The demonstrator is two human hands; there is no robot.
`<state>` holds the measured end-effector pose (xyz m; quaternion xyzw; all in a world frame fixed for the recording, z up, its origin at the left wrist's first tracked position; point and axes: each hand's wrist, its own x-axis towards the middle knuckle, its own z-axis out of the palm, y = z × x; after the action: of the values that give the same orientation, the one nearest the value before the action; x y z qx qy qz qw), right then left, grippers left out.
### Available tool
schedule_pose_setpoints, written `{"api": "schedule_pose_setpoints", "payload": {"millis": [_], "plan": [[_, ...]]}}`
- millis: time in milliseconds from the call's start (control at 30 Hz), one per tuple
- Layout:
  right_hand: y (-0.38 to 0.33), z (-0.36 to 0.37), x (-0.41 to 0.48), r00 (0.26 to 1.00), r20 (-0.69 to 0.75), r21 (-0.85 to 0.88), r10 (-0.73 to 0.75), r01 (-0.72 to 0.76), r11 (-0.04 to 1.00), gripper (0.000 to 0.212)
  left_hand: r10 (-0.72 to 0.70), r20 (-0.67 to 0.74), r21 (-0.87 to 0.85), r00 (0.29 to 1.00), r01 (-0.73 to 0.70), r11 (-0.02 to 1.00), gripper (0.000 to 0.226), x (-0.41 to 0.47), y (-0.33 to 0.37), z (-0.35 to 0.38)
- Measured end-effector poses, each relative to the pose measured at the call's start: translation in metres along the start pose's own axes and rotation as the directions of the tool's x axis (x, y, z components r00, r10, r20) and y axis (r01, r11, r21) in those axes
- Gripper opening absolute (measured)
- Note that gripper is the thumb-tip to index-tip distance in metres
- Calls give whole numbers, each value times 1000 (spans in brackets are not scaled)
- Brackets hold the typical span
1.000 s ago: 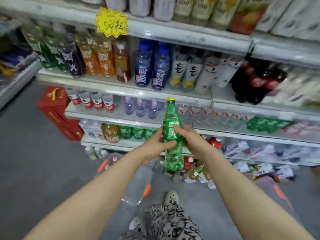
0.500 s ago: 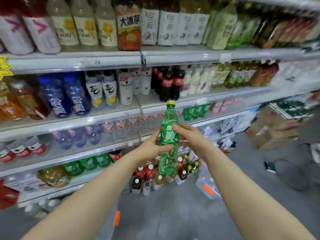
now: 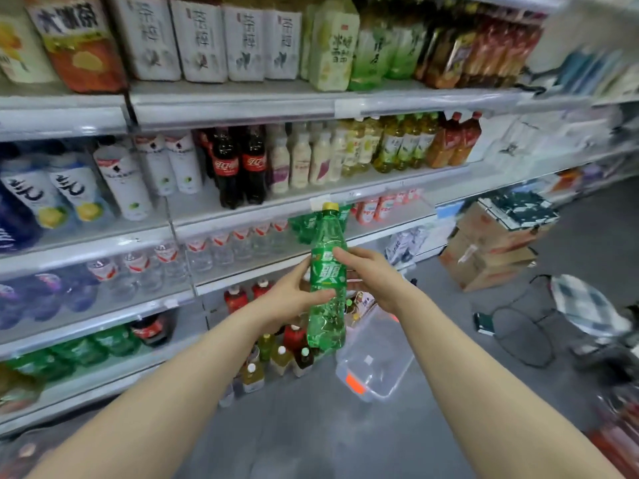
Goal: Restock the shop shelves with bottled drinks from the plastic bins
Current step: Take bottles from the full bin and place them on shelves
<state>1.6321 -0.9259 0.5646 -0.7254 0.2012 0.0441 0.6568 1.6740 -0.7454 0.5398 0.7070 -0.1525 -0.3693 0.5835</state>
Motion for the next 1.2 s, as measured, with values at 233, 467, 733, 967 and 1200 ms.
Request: {"api": "schedule_pose_setpoints", "payload": {"millis": [233,467,733,967,1200], "plan": [[-2,-51,47,998,57,-30,31,-30,999,42,-22,-47,-9,999,21,1000,84,60,13,25],[5,-81,113,997,43,-3,71,-71,997,35,-85,-6,23,996,85,996,84,134,22,16],[23,-134,174,988,19,23,156,-156,987,39,-124,74,127,989,114,985,76,213,33,32],[35,-189,232,969,113,-46,221,-217,975,48,-175,0,87,985,174,981,78,274,38,68],[68,-253,288,922,296,-206,249,-193,959,32,-250,-161,-162,955,224,961,79,333,18,140]]}}
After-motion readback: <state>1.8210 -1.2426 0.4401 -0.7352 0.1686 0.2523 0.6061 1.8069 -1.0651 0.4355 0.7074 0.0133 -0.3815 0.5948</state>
